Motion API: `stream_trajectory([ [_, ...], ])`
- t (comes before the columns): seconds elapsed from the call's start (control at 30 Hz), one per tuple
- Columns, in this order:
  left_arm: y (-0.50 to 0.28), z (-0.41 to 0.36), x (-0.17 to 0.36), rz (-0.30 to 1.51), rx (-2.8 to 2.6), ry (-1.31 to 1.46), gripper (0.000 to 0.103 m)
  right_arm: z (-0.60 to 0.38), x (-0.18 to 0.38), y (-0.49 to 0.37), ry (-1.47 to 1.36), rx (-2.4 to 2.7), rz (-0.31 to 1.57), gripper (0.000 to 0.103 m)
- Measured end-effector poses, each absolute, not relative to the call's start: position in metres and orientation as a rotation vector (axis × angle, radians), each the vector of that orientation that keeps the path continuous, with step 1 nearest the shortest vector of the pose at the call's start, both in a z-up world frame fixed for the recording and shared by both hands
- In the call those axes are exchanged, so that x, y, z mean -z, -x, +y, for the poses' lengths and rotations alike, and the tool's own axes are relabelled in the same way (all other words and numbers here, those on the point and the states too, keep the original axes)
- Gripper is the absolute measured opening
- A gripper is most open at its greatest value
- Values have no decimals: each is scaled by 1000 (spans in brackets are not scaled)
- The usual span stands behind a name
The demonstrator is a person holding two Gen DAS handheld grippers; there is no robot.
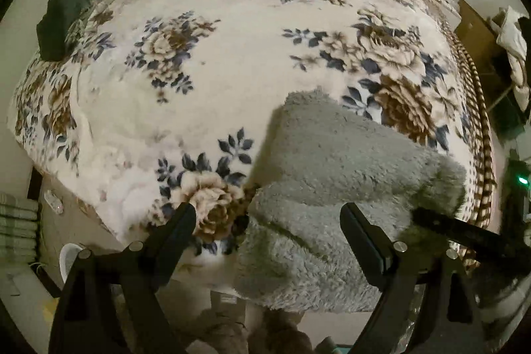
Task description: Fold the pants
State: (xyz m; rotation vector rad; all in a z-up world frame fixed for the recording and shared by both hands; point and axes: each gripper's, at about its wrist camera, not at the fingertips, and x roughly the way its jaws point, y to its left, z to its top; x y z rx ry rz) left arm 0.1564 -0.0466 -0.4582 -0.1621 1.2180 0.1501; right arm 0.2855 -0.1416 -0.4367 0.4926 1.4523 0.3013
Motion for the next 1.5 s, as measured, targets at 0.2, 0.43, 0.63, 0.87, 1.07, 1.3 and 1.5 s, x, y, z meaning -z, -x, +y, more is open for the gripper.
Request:
stream_trajectory([
  [0.2, -161, -57, 460, 1234, -60, 267, 89, -196, 368, -273, -605, -275, 1326, 28],
  [0.43, -187, -105, 496, 1290, 55, 298, 89, -279, 385, -271, -626, -88, 1418, 39],
  [0.63, -200, -134, 521, 1330, 99, 222, 89, -298, 429, -244, -690, 51, 1550, 72],
  [0.87, -201, -135, 524, 1334, 102, 175, 89, -281, 473, -203, -1087, 17, 1548, 21],
  [1.07, -200, -131, 522, 1331, 112, 190, 89, -276, 431, -178, -1067, 61, 1535, 12],
  [1.3, -199, -136, 517, 1333, 130, 182, 89, -266, 477, -196, -850, 124, 1853, 56],
  [1.5, -203, -139, 499, 1289, 151, 202, 89, -267, 386, -242, -780, 72, 1524, 67],
])
